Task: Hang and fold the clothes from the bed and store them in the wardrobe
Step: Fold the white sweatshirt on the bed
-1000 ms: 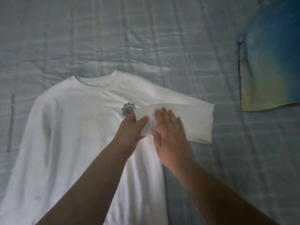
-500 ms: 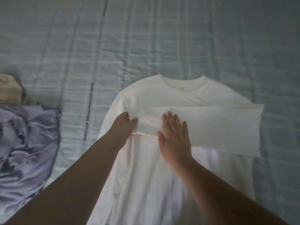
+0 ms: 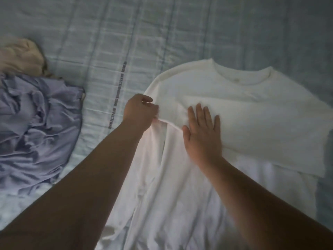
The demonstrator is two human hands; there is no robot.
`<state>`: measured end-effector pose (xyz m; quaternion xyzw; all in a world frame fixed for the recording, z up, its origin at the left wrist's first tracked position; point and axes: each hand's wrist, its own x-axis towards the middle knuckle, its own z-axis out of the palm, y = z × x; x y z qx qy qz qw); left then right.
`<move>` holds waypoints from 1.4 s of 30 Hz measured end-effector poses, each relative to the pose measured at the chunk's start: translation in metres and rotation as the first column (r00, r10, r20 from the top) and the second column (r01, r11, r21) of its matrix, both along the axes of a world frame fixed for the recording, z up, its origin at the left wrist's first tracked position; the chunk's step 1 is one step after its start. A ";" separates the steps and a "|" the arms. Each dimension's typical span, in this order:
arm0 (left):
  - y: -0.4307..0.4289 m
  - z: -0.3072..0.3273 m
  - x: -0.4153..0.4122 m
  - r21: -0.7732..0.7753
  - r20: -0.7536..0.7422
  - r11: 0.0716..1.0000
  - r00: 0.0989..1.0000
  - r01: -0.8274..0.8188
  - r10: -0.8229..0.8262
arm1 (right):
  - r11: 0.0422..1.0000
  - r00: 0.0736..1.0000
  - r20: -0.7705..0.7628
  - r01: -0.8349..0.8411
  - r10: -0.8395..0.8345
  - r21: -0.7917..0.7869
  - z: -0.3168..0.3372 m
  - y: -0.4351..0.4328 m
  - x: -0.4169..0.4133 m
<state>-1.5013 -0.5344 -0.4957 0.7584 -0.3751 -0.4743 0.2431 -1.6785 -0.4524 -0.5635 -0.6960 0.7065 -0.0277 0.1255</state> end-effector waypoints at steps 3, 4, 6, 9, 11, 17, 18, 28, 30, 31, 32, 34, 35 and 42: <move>0.022 0.012 0.019 -0.008 0.014 1.000 1.000 -0.008 0.008 | 1.000 0.999 0.034 0.019 -0.019 -0.007 0.008 0.001 0.001; 0.031 0.014 0.028 -0.010 0.044 1.000 0.999 -0.003 0.004 | 1.000 0.998 0.056 0.015 -0.014 -0.011 0.014 0.001 0.003; 0.052 0.016 0.046 -0.012 0.100 1.000 0.995 0.001 0.000 | 0.999 0.994 0.096 -0.040 0.043 -0.035 0.030 0.006 0.012; 0.089 0.011 0.078 0.023 0.154 0.999 0.988 -0.026 0.023 | 0.982 0.968 0.172 -0.171 0.182 -0.077 0.052 0.023 0.037; 0.116 0.012 0.094 0.033 0.188 0.999 0.982 -0.032 0.026 | 0.963 0.941 0.209 -0.252 0.267 -0.098 0.061 0.041 0.060; 0.201 0.002 0.157 0.143 0.325 0.990 0.945 -0.020 -0.028 | 0.885 0.857 0.244 -0.465 0.453 -0.010 0.053 0.106 0.140; 0.219 0.001 0.169 0.180 0.327 0.984 0.943 -0.009 -0.052 | 0.873 0.850 0.234 -0.488 0.471 0.016 0.048 0.117 0.152; 0.311 0.005 0.250 0.509 0.145 0.723 0.781 0.468 -0.607 | 0.823 0.834 -0.029 -0.536 0.550 0.188 0.030 0.175 0.218; 0.304 0.013 0.261 0.421 0.021 0.773 0.847 0.475 -0.532 | 0.826 0.836 -0.055 -0.526 0.546 0.202 0.033 0.174 0.227; 0.298 0.019 0.269 0.375 -0.052 0.817 0.889 0.439 -0.454 | 0.827 0.836 -0.062 -0.525 0.545 0.201 0.035 0.173 0.233; 0.290 0.024 0.279 0.333 -0.114 0.862 0.924 0.381 -0.365 | 0.830 0.838 -0.059 -0.522 0.542 0.198 0.037 0.170 0.239; 0.275 0.037 0.301 0.268 -0.228 0.936 0.959 0.227 -0.167 | 0.847 0.858 -0.031 -0.499 0.512 0.182 0.044 0.162 0.257; 0.267 0.044 0.312 0.228 -0.286 0.959 0.953 0.169 -0.100 | 0.862 0.873 -0.017 -0.479 0.488 0.169 0.048 0.155 0.268; 0.180 0.091 0.405 0.029 -0.506 0.999 0.862 0.035 -0.016 | 0.952 0.952 0.041 -0.305 0.303 0.029 0.081 0.076 0.359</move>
